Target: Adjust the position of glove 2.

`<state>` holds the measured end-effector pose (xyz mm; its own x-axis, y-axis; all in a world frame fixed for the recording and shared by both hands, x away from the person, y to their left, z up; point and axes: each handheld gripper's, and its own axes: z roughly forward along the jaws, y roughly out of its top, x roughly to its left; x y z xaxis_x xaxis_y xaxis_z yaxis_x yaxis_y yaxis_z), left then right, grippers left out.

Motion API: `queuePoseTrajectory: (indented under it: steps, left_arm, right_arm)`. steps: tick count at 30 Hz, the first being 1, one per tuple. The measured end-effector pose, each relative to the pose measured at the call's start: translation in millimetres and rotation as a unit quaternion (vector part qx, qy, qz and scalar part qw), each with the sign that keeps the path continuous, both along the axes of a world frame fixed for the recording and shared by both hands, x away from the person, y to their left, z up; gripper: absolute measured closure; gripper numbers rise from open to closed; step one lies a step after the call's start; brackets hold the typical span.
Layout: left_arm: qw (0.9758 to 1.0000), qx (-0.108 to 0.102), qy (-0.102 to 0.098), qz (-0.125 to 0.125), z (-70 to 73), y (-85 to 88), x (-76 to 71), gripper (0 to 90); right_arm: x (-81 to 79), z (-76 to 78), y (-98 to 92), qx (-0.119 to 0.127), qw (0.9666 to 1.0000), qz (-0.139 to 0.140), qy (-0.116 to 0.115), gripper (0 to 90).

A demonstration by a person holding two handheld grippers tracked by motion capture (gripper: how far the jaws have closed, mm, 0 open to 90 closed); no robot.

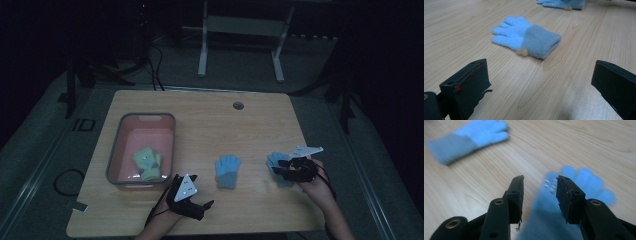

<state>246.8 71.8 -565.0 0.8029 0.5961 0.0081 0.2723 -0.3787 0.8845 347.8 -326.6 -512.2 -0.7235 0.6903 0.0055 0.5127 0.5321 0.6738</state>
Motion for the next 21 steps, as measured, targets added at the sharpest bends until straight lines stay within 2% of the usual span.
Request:
queuePoseTrajectory:
  steps: [6,8,10,12,15,21]
  left_arm:
    - [1.0000,0.002,0.000,0.001,-0.4,-0.4,-0.1,1.7]
    - [1.0000,0.002,0.000,0.000,-0.4,-0.6,-0.1,1.7]
    - [1.0000,0.003,0.000,-0.001,-0.5,-0.8,0.0,1.7]
    - [1.0000,0.003,0.002,0.000,-0.7,-1.0,0.3,1.7]
    - [1.0000,0.001,0.002,0.001,-0.7,-0.6,0.1,1.7]
    - [1.0000,0.004,0.002,-0.001,-0.7,-1.1,-0.4,1.7]
  right_arm:
    - [6.5,-0.9,-16.3,-0.021,0.9997,0.013,-0.008,60.0]
    - [10.0,-3.8,-21.3,-0.018,0.9997,0.017,0.003,60.8]
    - [10.9,-7.1,-23.2,-0.028,0.9995,0.014,0.005,60.8]
    - [10.6,-10.2,-23.7,-0.017,0.9996,0.020,0.008,60.6]
    - [12.3,-17.4,-22.6,-0.043,0.9989,0.015,0.006,60.7]
    - [16.9,-27.6,-27.9,-0.031,0.9995,0.003,0.010,63.6]
